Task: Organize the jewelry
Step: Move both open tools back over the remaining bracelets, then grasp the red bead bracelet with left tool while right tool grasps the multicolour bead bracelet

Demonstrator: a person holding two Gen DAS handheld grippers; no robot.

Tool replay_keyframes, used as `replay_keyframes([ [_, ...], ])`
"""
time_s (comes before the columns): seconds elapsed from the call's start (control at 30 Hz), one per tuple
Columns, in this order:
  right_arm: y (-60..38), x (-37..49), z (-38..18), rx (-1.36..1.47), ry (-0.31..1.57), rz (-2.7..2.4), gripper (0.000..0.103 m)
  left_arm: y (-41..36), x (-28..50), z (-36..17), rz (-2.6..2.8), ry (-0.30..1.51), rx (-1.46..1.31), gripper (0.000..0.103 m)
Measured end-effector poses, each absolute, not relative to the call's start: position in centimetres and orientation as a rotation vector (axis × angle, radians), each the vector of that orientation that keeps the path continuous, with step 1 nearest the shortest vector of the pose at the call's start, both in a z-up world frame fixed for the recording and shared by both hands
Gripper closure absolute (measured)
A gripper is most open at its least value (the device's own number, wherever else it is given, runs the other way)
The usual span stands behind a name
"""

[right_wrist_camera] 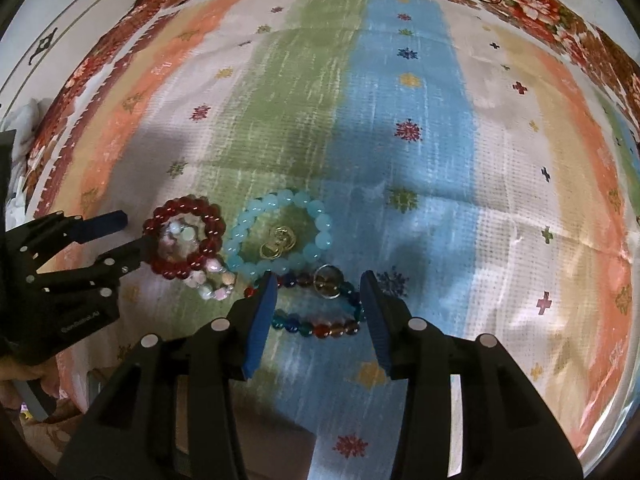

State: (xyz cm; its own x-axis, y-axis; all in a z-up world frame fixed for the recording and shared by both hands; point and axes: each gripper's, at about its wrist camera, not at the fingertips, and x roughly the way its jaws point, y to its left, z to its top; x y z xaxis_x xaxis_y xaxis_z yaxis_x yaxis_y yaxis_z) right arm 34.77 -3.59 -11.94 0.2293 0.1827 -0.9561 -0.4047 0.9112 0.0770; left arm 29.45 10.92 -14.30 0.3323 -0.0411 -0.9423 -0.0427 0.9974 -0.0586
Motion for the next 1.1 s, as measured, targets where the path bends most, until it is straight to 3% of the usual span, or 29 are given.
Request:
replay_keyframes([
  [0.27,-3.5,36.1,-13.4,-0.180,1.310,0.410,0.058,11.3,30.2,-14.8,0.006,1.238,-0.082,0.058],
  [0.37,-3.4,36.4,-13.9,-0.179,1.320,0.406,0.059,11.3,30.0,-14.7,-0.018,1.239,-0.086,0.072],
  [0.47,-3.5,36.4,-14.3,-0.152,1.328,0.422,0.071,11.3,30.3,-14.8,-0.038,1.242,-0.096,0.088],
  [0.6,-3.4,36.3,-14.2,-0.155,1.329,0.422,0.084,11.4,30.3,-14.7,-0.040,1.238,-0.104,0.090],
  [1.0,-3.9,35.7,-13.0,-0.162,1.316,0.427,0.085,11.6,29.9,-13.6,-0.042,1.214,-0.120,0.090],
  [1.07,-3.8,35.6,-12.8,-0.161,1.314,0.431,0.096,11.6,29.8,-13.5,-0.044,1.211,-0.122,0.090],
  [1.1,-3.8,35.6,-12.7,-0.160,1.313,0.432,0.096,11.6,29.8,-13.4,-0.047,1.209,-0.122,0.090],
])
